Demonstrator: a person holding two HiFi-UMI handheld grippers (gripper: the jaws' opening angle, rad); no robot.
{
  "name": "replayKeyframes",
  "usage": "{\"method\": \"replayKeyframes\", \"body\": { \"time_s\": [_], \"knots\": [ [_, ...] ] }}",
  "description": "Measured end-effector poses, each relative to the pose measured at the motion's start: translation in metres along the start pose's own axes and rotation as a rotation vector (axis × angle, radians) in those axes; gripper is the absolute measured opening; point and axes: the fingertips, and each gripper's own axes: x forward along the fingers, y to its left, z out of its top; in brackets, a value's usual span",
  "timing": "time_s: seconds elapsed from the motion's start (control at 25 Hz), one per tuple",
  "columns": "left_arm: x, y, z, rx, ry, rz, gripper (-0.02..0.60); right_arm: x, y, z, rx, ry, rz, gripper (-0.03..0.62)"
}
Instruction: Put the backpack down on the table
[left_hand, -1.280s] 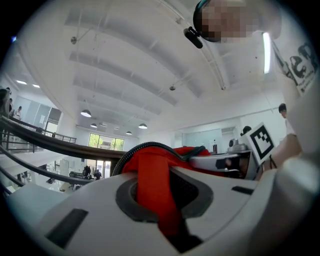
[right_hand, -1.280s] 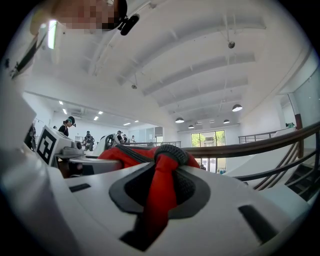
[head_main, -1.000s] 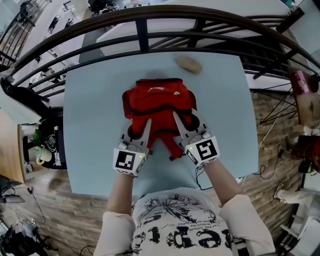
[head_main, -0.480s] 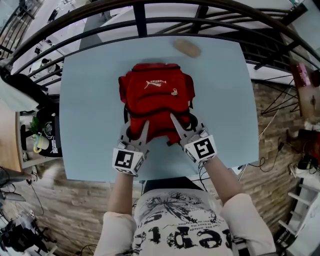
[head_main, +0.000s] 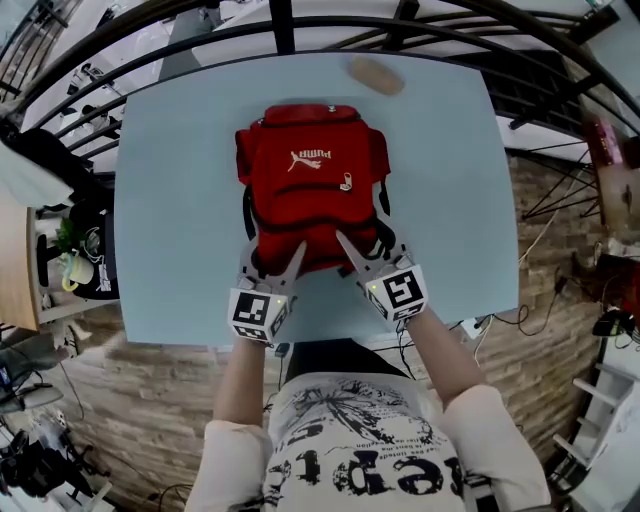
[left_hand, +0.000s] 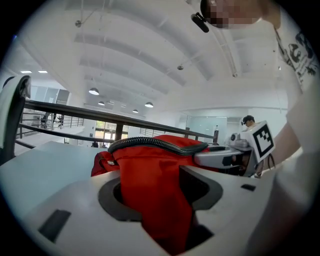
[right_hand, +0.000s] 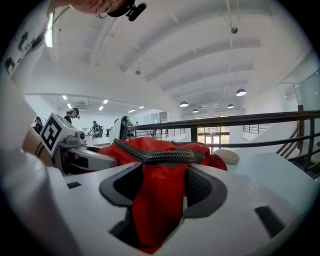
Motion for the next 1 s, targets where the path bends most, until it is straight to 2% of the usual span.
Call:
{"method": "replayKeyframes", "body": {
  "time_s": [0.16,0.32,0.44,0.64,0.8,1.0],
  "knots": [
    [-0.006,0.002,-0.017,-0.04,0.027,0.028,0.24,-0.007,0.002,-0.019,0.017,0.046,-0.009,0.264],
    [-0.019,0.01,-0.027,-0.068,0.05,0.11,0.284,-0.02,0.005,-0.03,0.027,0.072,-0.024,0.296],
    [-0.031,0.013,-0.029,-0.089,0.055,0.152,0.293,-0.031,0.007,-0.028,0.019,0.07,-0.033,0.301],
    [-0.055,0.008,-0.02,-0.075,0.039,0.227,0.295,-0.054,0.016,-0.01,0.002,0.037,-0.041,0.299],
    [-0.075,-0.013,0.004,-0.029,-0.034,0.223,0.295,-0.073,0.025,0.013,-0.027,0.005,-0.049,0.249],
    [-0.105,-0.036,0.04,-0.011,-0.13,0.201,0.272,-0.099,0.045,0.041,-0.031,-0.033,-0.015,0.146]
  ]
}}
